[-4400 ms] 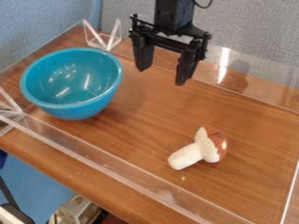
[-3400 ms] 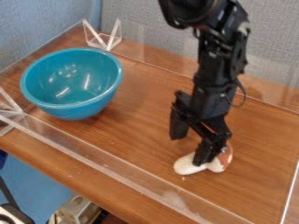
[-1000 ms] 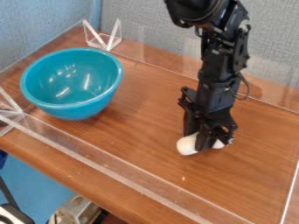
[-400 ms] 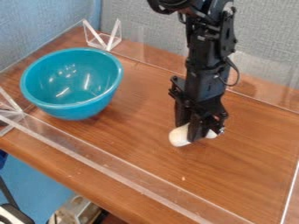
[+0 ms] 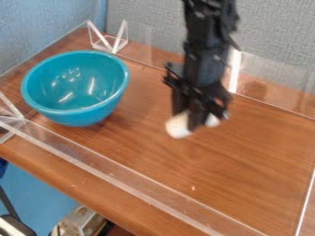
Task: Put the mushroom in the blue bowl
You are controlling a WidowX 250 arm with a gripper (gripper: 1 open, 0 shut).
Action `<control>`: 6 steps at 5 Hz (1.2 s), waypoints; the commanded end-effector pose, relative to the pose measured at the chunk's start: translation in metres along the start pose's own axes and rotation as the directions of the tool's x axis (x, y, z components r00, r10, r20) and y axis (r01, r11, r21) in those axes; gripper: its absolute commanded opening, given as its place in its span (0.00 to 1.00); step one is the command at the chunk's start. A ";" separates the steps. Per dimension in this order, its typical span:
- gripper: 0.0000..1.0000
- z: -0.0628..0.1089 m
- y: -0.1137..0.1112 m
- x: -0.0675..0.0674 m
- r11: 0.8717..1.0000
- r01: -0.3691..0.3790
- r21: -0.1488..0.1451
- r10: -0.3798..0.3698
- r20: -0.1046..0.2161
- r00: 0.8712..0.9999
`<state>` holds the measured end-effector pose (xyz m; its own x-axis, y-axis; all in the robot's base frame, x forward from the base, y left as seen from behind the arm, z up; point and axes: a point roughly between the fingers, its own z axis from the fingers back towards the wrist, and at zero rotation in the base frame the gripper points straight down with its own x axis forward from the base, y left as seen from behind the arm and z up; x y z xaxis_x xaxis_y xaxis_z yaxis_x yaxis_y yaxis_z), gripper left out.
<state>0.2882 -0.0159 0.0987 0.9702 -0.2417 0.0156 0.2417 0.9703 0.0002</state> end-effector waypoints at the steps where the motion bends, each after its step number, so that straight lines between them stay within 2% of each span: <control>1: 0.00 0.026 0.050 -0.011 0.986 -0.163 0.031 0.160 0.068 0.985; 2: 0.00 0.020 0.097 -0.034 0.960 -0.277 0.040 0.275 0.052 0.960; 3: 0.00 0.008 0.128 -0.034 0.941 -0.337 0.040 0.335 0.048 0.941; 4: 0.00 -0.003 0.132 -0.029 0.926 -0.376 0.042 0.375 0.034 0.926; 5: 0.00 -0.013 0.138 -0.032 0.950 -0.310 0.047 0.309 0.023 0.951; 6: 1.00 -0.023 0.143 -0.033 0.970 -0.239 0.048 0.239 0.014 0.971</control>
<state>0.2875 0.1242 0.0637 0.9999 -0.0075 -0.0088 0.0077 0.9997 0.0251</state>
